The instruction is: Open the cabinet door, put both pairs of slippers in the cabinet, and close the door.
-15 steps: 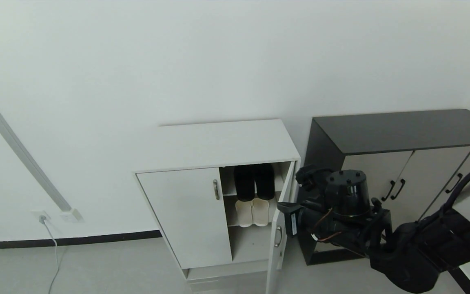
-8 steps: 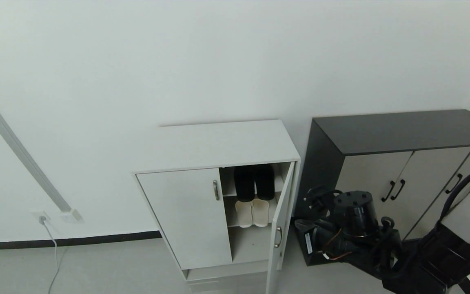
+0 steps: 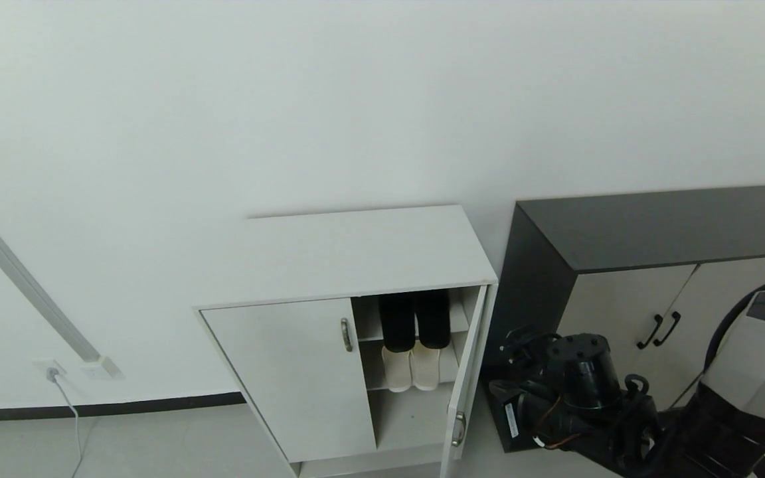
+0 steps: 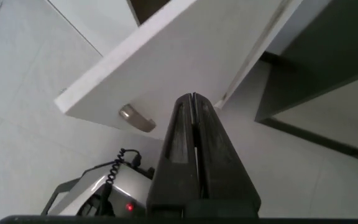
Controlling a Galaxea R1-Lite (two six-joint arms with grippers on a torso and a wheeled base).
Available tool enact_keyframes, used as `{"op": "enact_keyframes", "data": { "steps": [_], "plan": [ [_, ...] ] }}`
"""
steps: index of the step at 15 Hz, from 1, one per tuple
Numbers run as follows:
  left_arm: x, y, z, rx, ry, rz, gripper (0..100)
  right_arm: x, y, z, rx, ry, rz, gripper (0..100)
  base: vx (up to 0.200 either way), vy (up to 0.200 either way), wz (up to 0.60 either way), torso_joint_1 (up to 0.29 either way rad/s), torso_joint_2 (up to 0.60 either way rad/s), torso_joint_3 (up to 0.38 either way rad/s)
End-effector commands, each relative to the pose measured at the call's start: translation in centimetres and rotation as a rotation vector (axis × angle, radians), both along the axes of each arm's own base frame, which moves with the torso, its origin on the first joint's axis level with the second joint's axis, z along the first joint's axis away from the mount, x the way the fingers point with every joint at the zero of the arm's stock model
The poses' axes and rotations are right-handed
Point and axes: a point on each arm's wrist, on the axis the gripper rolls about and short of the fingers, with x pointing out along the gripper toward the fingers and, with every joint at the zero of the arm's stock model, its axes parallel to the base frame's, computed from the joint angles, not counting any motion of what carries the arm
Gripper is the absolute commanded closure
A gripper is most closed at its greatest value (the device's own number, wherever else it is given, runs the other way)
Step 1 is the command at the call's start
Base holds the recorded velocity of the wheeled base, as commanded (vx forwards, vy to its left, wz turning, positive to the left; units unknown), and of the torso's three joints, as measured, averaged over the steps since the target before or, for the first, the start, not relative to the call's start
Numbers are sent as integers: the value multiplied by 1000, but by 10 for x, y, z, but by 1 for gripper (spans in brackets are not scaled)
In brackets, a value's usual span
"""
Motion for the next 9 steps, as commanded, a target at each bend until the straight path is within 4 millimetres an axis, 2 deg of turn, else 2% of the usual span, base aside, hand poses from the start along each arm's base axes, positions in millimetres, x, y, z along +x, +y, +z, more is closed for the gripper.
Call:
{"op": "enact_keyframes", "data": {
  "steps": [1, 9],
  "plan": [
    [0, 0, 0, 0, 0, -1, 100, 7, 5, -6, 2, 2, -1, 100, 0, 0, 0, 0, 0, 0],
    [0, 0, 0, -2, 0, 1, 100, 46, 30, -27, 44, -40, -7, 100, 0, 0, 0, 0, 0, 0]
  ]
}}
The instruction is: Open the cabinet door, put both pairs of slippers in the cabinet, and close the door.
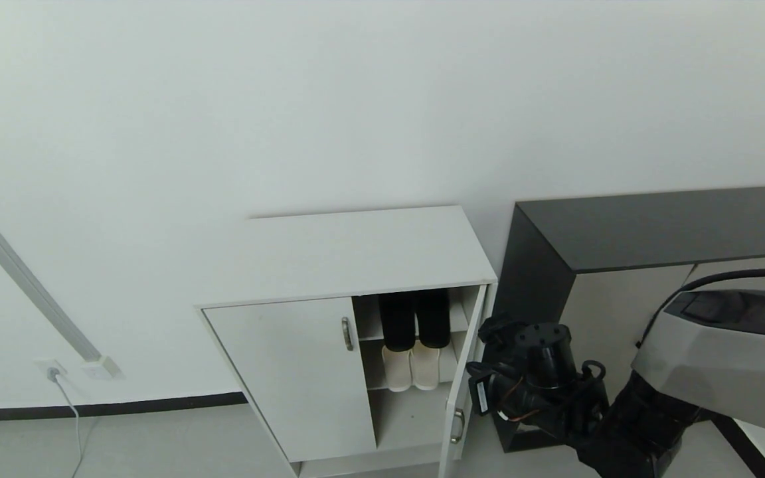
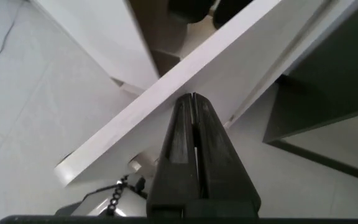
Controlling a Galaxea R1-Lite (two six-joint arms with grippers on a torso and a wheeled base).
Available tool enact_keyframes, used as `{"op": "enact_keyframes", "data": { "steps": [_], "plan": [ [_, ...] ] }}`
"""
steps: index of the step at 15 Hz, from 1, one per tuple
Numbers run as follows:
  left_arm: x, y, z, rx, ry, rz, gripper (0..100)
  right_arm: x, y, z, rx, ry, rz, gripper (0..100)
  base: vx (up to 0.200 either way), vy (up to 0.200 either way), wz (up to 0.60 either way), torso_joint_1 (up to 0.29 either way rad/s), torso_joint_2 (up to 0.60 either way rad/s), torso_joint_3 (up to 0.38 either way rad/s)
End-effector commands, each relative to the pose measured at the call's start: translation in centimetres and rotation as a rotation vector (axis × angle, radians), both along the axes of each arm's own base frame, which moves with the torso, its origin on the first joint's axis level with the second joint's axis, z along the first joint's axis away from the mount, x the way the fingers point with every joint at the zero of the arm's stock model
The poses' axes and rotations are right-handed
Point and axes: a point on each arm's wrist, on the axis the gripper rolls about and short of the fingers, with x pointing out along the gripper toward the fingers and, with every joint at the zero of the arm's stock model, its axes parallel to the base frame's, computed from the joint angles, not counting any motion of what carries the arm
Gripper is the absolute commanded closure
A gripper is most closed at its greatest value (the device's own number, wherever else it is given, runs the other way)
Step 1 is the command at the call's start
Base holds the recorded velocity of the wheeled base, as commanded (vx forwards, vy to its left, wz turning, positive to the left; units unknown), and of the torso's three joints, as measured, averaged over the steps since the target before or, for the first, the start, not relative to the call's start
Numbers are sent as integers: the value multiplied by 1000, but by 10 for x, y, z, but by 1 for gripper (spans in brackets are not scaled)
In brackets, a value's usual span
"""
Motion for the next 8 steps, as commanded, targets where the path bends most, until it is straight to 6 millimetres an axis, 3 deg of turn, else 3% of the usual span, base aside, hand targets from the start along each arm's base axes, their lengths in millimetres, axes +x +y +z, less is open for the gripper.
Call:
{"op": "enact_keyframes", "data": {
  "steps": [1, 8],
  "plan": [
    [0, 0, 0, 0, 0, -1, 100, 9, 4, -11, -6, 9, -6, 100, 0, 0, 0, 0, 0, 0],
    [0, 0, 0, 0, 0, 1, 100, 43, 19, -14, 43, -57, -31, 100, 0, 0, 0, 0, 0, 0]
  ]
}}
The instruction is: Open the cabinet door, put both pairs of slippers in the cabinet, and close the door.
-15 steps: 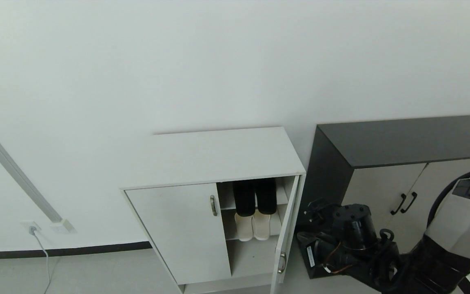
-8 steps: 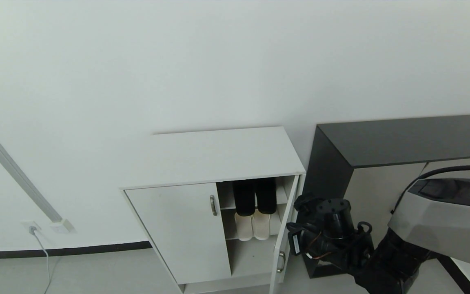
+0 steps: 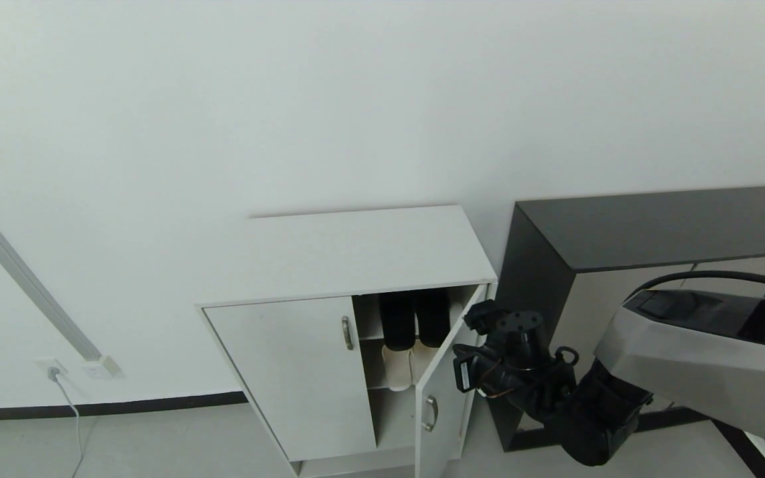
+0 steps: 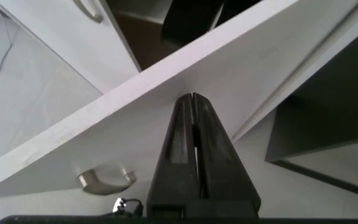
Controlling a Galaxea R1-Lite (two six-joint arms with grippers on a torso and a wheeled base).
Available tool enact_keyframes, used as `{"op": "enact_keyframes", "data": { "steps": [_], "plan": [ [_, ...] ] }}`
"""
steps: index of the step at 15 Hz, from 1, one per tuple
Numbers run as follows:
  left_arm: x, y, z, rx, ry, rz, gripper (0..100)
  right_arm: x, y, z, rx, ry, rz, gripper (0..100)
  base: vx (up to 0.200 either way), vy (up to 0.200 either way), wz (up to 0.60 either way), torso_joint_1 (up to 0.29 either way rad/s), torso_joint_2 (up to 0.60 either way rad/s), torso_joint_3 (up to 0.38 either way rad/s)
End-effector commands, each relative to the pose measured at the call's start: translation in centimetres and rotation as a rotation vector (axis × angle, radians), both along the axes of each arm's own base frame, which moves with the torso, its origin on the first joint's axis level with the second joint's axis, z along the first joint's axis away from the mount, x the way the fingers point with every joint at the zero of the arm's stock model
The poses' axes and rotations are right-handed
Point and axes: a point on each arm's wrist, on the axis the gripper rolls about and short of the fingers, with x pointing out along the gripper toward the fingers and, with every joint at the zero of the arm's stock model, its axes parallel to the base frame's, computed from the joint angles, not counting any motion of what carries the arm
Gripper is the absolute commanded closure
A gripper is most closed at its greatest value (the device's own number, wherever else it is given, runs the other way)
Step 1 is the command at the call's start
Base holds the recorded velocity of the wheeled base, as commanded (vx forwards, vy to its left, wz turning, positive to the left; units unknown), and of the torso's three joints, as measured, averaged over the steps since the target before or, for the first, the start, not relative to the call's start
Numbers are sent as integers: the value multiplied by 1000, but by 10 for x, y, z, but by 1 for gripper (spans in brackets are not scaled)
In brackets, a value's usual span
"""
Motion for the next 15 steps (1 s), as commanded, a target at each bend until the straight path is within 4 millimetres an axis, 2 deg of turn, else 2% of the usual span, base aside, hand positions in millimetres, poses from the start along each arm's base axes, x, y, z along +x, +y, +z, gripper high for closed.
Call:
{"op": "enact_keyframes", "data": {
  "steps": [1, 15],
  "plan": [
    [0, 0, 0, 0, 0, -1, 100, 7, 3, -4, 3, -5, -4, 100, 0, 0, 0, 0, 0, 0],
    [0, 0, 0, 2, 0, -1, 100, 59, 25, -12, 32, -48, -35, 100, 0, 0, 0, 0, 0, 0]
  ]
}}
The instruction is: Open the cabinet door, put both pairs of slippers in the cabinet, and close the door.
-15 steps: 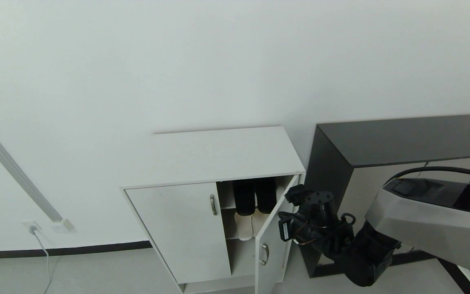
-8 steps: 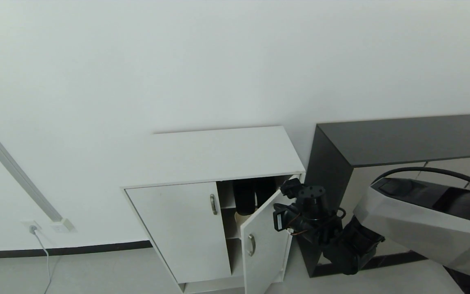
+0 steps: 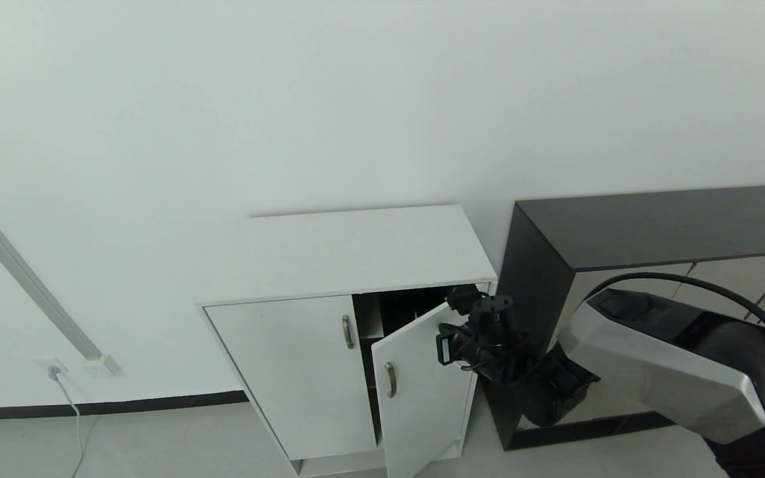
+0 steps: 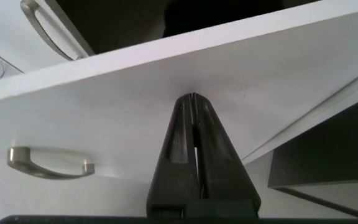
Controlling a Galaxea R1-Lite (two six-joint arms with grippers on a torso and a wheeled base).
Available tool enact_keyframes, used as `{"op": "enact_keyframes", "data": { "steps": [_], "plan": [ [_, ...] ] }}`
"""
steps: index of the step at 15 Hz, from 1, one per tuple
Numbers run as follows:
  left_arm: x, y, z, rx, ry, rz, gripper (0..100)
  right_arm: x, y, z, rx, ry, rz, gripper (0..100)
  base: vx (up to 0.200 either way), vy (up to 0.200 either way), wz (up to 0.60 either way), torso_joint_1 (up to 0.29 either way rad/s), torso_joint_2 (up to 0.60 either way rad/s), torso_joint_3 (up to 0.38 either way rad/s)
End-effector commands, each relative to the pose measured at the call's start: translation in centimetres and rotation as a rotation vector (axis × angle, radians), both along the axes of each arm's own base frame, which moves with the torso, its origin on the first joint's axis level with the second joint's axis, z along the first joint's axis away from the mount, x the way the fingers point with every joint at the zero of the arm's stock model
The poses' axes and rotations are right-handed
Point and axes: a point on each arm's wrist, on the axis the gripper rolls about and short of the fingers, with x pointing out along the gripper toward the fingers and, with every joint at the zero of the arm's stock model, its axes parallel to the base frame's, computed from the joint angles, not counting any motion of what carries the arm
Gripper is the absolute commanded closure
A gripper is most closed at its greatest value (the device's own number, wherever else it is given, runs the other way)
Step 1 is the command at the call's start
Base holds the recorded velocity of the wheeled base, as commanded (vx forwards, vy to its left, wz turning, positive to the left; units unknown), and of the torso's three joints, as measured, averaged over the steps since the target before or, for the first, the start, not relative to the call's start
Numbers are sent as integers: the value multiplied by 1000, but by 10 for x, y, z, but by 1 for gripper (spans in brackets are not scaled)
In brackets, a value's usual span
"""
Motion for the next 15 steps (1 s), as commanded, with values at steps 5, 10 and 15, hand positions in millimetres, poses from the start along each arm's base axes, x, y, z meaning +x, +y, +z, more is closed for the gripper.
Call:
{"op": "enact_keyframes", "data": {
  "steps": [5, 10, 15],
  "plan": [
    [0, 0, 0, 0, 0, -1, 100, 19, 7, 4, 11, -18, -15, 100, 0, 0, 0, 0, 0, 0],
    [0, 0, 0, 0, 0, -2, 100, 26, 10, 7, 11, -20, -19, 100, 0, 0, 0, 0, 0, 0],
    [0, 0, 0, 0, 0, -1, 100, 32, 13, 11, 16, -26, -21, 100, 0, 0, 0, 0, 0, 0]
  ]
}}
